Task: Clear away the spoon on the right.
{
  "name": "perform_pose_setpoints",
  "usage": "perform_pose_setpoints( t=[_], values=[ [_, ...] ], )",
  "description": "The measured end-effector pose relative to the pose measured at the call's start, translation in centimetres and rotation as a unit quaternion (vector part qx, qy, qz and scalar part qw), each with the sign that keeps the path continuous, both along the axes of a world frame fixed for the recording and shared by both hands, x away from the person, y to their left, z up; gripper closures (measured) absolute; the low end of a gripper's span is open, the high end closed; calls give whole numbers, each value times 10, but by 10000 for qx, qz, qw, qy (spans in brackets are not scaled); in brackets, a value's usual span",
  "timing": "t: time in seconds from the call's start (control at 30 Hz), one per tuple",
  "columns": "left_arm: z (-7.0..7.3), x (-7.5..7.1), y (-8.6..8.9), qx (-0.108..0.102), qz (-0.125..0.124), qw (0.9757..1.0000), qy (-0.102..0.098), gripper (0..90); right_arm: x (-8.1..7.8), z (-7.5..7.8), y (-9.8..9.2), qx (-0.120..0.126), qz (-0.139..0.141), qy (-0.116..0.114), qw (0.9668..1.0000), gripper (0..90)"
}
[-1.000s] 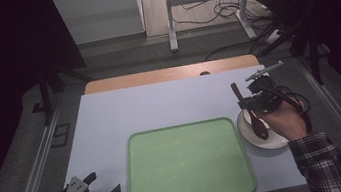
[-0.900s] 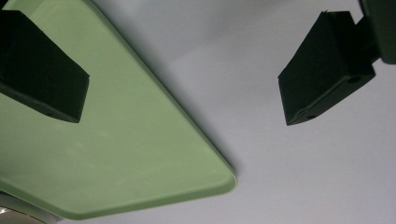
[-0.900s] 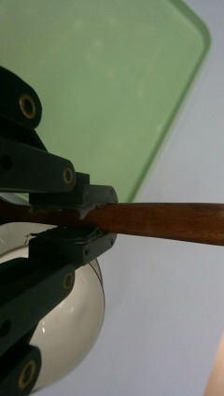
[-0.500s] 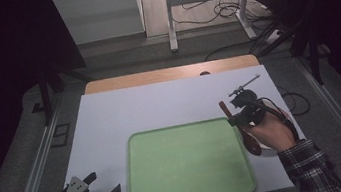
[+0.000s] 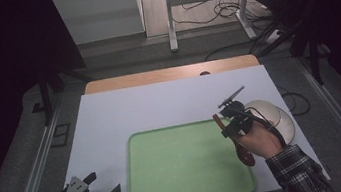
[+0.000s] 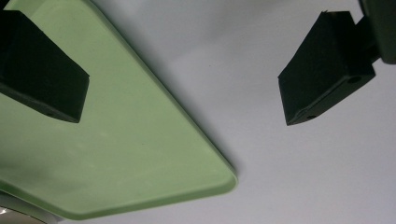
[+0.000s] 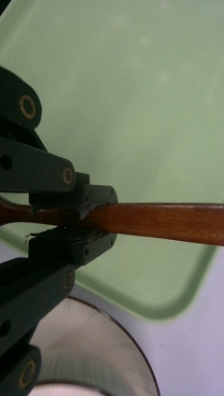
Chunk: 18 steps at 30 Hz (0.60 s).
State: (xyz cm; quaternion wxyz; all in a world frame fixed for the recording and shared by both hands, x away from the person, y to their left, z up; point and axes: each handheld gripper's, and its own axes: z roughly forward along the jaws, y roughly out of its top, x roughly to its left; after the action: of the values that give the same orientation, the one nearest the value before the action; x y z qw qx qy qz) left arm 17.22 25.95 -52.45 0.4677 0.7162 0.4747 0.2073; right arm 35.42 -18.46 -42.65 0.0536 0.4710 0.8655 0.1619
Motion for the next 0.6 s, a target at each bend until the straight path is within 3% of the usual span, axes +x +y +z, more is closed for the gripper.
perform_pose_setpoints(
  t=[0.6],
  values=[
    [0, 0, -1, 17, -15, 10000, 0, 12, 2, -37, 11, -406, -39, 274, 9988, 794]
  ],
)
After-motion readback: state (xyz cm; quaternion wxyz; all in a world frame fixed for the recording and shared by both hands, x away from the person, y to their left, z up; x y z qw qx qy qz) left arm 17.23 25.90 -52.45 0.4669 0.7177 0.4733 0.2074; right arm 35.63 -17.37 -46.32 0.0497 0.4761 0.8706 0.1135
